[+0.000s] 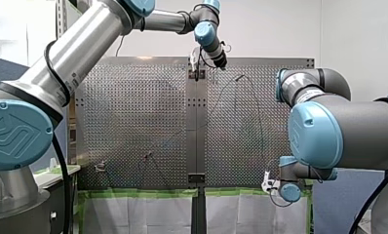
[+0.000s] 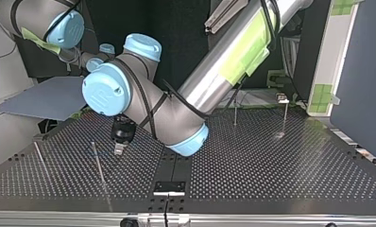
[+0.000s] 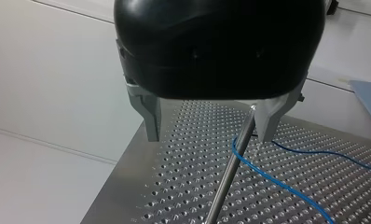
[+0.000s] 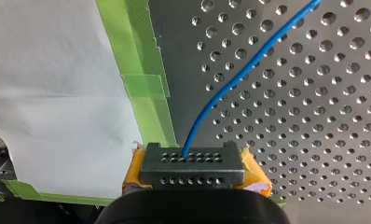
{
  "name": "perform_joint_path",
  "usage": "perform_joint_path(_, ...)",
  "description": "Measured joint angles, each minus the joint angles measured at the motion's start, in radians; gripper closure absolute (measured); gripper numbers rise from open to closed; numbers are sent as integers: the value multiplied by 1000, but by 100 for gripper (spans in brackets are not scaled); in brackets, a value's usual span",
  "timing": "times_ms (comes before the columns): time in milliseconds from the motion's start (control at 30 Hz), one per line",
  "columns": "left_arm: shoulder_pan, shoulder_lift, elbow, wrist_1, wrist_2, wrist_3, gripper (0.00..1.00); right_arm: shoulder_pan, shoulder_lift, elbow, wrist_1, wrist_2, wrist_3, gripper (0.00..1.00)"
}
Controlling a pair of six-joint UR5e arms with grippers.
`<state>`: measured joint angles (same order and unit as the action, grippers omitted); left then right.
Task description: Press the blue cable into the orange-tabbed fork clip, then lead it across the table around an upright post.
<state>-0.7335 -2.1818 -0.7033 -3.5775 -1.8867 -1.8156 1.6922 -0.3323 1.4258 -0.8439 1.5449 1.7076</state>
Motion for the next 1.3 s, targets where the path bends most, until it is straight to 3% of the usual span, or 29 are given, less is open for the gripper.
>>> perform_joint_path(1000,2,0,-4,2,12,-8,1,4,0,0,2,-1,-1,100)
perform_joint_path(1300,2,52,-76,30,10,49,1,4,0,0,3,-1,-1,100)
